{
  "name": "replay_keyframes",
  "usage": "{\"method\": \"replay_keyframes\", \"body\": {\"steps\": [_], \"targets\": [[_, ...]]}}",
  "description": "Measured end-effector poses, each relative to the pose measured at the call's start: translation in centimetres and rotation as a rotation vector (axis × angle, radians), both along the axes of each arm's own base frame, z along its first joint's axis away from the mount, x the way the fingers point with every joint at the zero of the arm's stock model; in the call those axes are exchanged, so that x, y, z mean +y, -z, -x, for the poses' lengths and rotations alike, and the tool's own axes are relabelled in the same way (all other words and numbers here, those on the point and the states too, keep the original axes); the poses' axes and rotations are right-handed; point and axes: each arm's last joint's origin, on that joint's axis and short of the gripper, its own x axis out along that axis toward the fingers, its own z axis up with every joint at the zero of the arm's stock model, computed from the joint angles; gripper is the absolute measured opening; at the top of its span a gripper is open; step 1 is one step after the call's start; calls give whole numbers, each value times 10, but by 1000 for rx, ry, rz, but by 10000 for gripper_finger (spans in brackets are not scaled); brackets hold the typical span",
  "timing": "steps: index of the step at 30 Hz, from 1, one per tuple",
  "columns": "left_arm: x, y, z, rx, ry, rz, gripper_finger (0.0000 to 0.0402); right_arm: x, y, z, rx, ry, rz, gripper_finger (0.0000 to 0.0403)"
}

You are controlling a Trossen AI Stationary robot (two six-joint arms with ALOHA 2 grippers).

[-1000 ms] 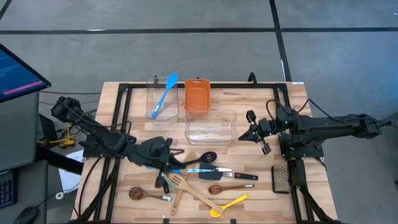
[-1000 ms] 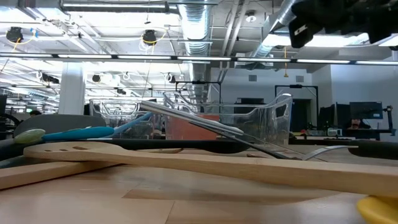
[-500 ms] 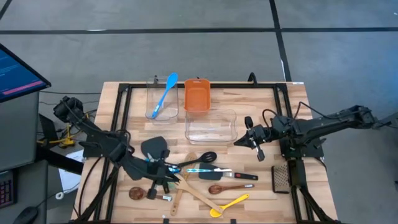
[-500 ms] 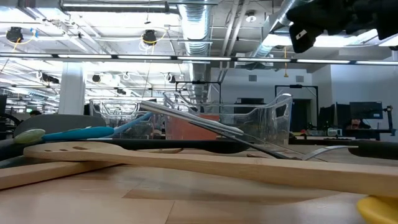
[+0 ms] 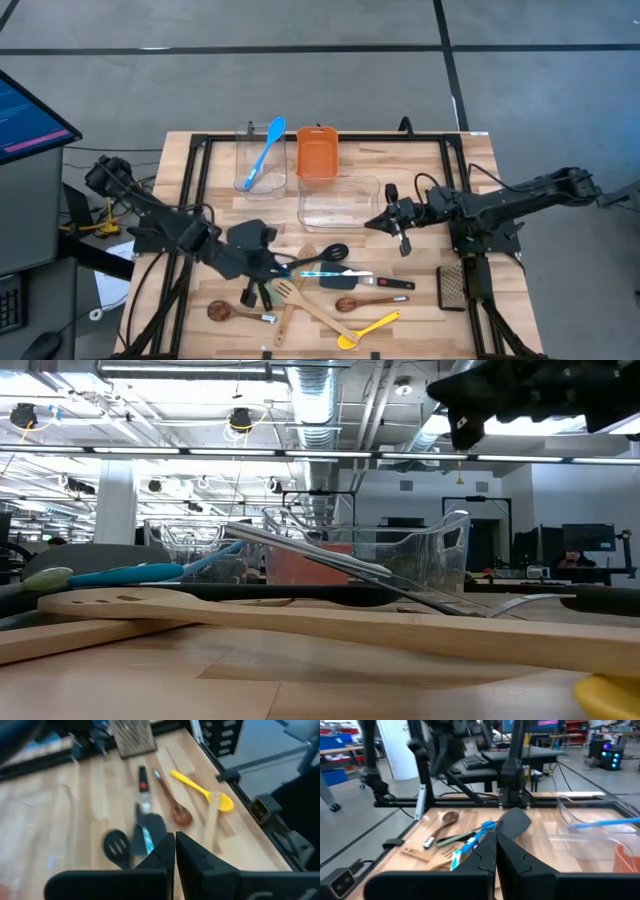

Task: Pick & Place Kitchen Items
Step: Put the green knife into the orange bin

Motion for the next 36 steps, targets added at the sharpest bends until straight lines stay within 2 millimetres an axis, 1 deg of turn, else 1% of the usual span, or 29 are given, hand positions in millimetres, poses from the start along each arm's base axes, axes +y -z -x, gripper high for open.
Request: {"method": "replay_keyframes", "body": {"steps": [4,7,9,11,14,17,21,24,27,31,36], "targets": [[6,-15,-6,-49,-5,-20,2,-4,3,-2,16,20,-19,0],[9,-12,-16,-38,-41,-40,2,-4,3,-2,19,22,-21,0],[7,-6,-28,-17,-55,-57,2,-4,3,-2,22,22,-19,0],[2,-2,-43,0,-55,-70,2,-4,3,-2,22,20,-13,0],[-9,5,-66,37,-11,-133,2,-4,3,-2,22,18,-11,0],[-15,6,-77,92,17,-183,2,-4,4,-2,29,5,-12,0],[-18,5,-76,139,66,-153,2,-2,7,-1,61,-40,-15,0],[-21,10,-72,175,95,-110,2,-1,10,-1,90,-47,-13,0],[-26,20,-64,245,106,-90,2,-1,11,-1,104,-46,-13,0],[-27,40,-50,383,73,-98,2,-1,11,-1,99,-45,-13,0],[-29,55,-41,446,65,-97,2,-1,10,-1,98,-45,-13,0]]}}
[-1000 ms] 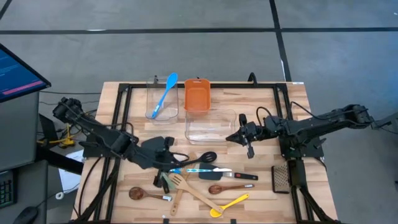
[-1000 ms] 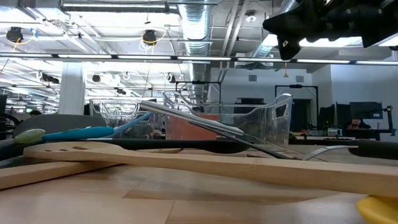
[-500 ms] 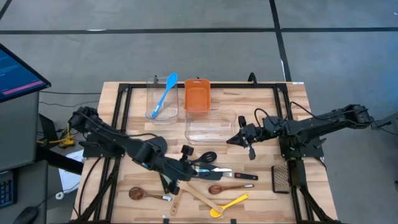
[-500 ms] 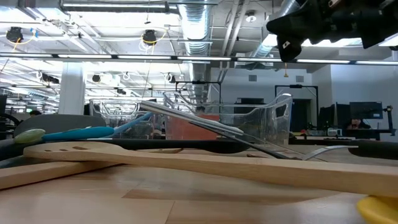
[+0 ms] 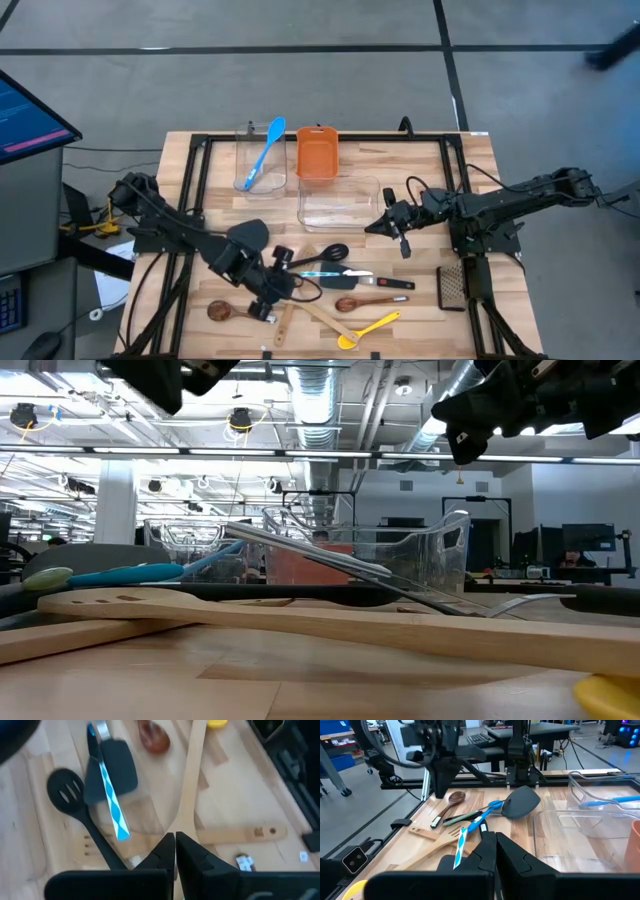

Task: Pick & Place Kitchen Items
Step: Put the green knife into the orange bin

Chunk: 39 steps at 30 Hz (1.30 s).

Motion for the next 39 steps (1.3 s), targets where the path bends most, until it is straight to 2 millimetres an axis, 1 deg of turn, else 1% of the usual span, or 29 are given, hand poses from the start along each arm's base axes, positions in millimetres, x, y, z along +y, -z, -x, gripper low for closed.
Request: {"method": "replay_keyframes", "body": {"steps": [7,11,16,24,33,39], "targets": [[2,15,7,43,9,-30,12,0,0,0,0,0,0,0],[3,25,14,83,19,-56,26,0,0,0,0,0,0,0],[5,33,21,147,26,-96,46,0,0,0,0,0,0,0],[12,36,31,255,24,-166,89,0,0,0,2,0,0,0],[11,37,31,284,48,-117,143,0,1,0,6,1,1,0],[10,36,30,272,49,-104,159,0,1,0,6,1,1,0]]}}
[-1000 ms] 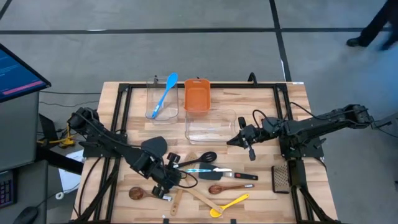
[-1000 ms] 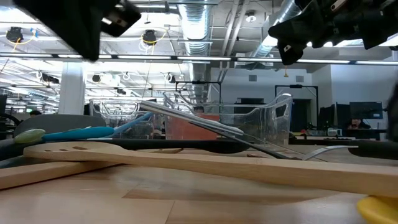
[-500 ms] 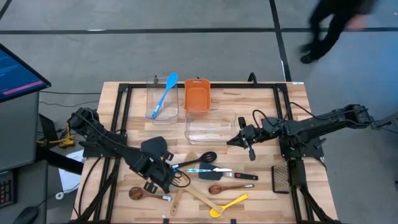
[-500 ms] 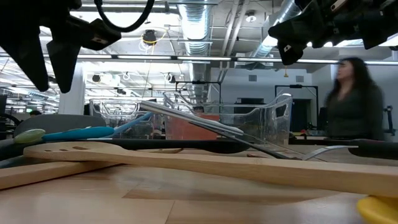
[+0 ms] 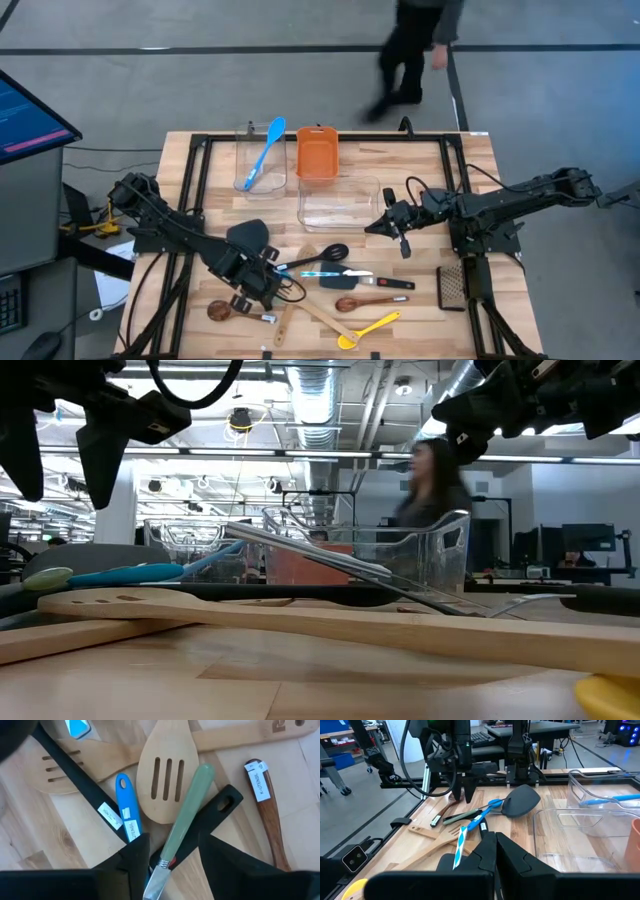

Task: Pick & Place Kitchen Items
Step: Put the green knife into the orange bin

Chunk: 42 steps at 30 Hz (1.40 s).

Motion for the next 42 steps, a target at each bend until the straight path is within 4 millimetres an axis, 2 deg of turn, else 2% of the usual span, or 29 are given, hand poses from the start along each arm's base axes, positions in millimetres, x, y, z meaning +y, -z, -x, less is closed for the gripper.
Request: {"method": "replay_keyframes", "body": {"steps": [17,33,42], "targets": [[-11,27,-10,72,23,38,156,0,0,0,2,0,0,0],[-5,52,-4,41,9,56,153,0,0,0,1,0,0,0],[-2,54,-5,35,-20,69,131,0,0,0,1,0,0,0]]}}
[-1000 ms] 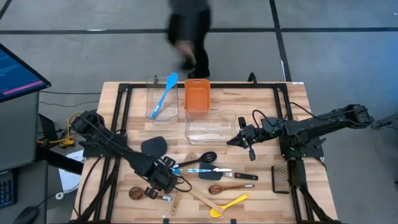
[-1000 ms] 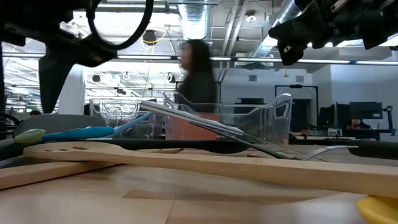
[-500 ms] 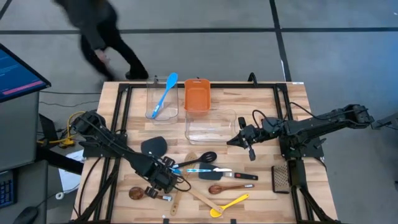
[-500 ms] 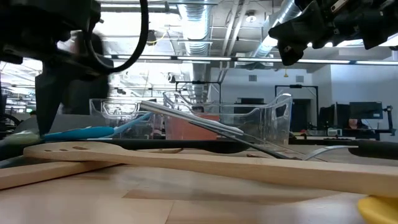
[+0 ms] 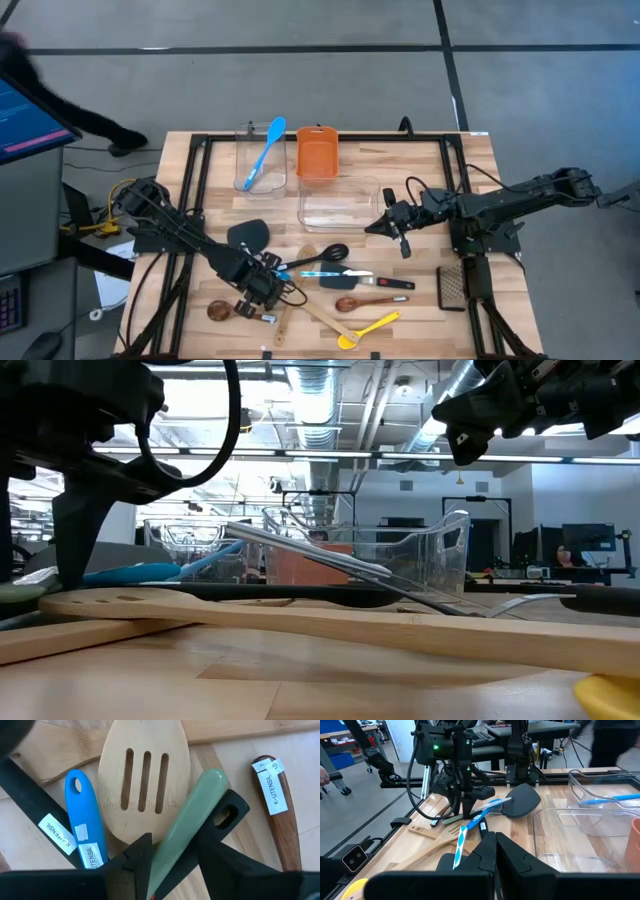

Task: Pick & Place Kitchen Items
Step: Put the green knife into the orange bin

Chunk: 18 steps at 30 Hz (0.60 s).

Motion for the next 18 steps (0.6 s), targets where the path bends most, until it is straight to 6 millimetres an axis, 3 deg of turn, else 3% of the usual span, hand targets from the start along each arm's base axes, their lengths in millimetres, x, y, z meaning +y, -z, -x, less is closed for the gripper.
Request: {"method": "replay_keyframes", "body": {"steps": [13,18], "targets": [[0,1,-1,-3,-95,23,31,0,0,0,0,0,0,0],[-1,-1,-1,-6,-131,40,20,0,0,0,0,0,0,0]]}}
